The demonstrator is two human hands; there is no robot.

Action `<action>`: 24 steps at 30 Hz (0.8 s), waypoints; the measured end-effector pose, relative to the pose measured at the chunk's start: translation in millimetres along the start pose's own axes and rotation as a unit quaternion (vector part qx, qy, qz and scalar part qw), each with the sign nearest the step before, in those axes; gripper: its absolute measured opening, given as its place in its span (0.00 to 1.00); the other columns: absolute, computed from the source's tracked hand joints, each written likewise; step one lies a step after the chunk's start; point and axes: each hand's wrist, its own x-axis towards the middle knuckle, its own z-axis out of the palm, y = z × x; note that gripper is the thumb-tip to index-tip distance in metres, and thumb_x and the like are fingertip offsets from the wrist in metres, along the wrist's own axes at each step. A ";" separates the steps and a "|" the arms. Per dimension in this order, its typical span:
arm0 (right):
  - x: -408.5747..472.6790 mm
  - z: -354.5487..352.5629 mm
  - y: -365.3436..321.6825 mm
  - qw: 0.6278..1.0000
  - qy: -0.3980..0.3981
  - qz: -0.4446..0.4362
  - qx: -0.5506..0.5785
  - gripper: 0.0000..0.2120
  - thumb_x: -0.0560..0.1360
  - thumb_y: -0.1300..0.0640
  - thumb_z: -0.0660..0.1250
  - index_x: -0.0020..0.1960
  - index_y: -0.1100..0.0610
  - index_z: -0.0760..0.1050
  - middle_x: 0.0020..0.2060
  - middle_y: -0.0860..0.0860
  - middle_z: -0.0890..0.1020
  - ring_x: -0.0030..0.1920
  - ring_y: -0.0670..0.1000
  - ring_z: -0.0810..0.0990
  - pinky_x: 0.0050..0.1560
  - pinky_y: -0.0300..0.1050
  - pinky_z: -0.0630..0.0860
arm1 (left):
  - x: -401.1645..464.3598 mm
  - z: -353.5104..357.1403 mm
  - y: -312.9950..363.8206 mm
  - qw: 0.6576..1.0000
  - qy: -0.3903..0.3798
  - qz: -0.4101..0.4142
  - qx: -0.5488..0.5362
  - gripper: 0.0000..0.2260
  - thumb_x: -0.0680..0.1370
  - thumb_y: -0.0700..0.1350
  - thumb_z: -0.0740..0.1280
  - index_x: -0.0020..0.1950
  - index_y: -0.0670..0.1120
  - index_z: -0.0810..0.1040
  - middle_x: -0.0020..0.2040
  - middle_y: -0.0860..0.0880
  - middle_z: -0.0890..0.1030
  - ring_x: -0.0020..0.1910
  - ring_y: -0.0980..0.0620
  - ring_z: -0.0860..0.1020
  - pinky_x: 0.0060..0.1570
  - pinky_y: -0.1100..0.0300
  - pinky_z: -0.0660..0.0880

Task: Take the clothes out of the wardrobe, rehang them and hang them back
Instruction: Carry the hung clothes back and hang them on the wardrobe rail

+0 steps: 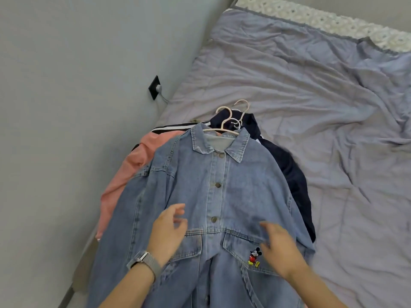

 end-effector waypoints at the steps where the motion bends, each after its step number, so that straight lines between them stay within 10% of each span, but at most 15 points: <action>1: 17.3 -0.8 -5.6 1.000 -0.002 -0.027 -0.007 0.26 0.77 0.61 0.61 0.74 0.54 0.60 0.69 0.51 0.68 0.70 0.51 0.65 0.67 0.41 0.65 | 8.8 3.5 -2.5 1.000 0.005 -0.001 -0.001 0.16 0.77 0.40 0.64 0.64 0.49 0.72 0.56 0.54 0.77 0.47 0.65 0.75 0.41 0.80 0.68; 10: 189.7 -90.3 -43.2 0.964 0.257 -0.068 0.004 0.28 0.71 0.64 0.65 0.70 0.66 0.65 0.63 0.64 0.72 0.63 0.67 0.69 0.64 0.56 0.64 | 50.0 18.3 -4.7 0.999 0.034 0.019 -0.037 0.15 0.78 0.41 0.63 0.64 0.52 0.72 0.55 0.56 0.76 0.50 0.66 0.75 0.44 0.79 0.69; 16: 218.1 -78.5 -50.2 0.982 0.179 0.046 0.040 0.26 0.76 0.36 0.56 0.58 0.58 0.71 0.55 0.57 0.77 0.58 0.63 0.74 0.57 0.57 0.72 | 55.8 11.1 -5.1 0.997 0.066 0.016 -0.041 0.15 0.78 0.39 0.63 0.64 0.50 0.73 0.55 0.55 0.76 0.51 0.64 0.75 0.45 0.74 0.70; 19: 175.3 -66.2 -60.0 0.968 0.241 0.000 0.067 0.25 0.78 0.36 0.52 0.36 0.56 0.66 0.34 0.54 0.76 0.41 0.59 0.76 0.39 0.50 0.68 | 57.1 1.5 0.3 0.990 0.132 0.053 -0.022 0.16 0.75 0.37 0.66 0.61 0.49 0.74 0.54 0.54 0.74 0.51 0.63 0.74 0.51 0.66 0.74; 24: 97.2 -62.7 -52.9 0.958 0.179 -0.142 0.175 0.22 0.78 0.37 0.53 0.29 0.47 0.61 0.26 0.46 0.72 0.31 0.43 0.72 0.35 0.42 0.65 | 62.5 -18.7 20.8 0.954 0.219 0.186 0.085 0.28 0.71 0.43 0.74 0.69 0.49 0.69 0.67 0.53 0.68 0.68 0.55 0.65 0.69 0.63 0.59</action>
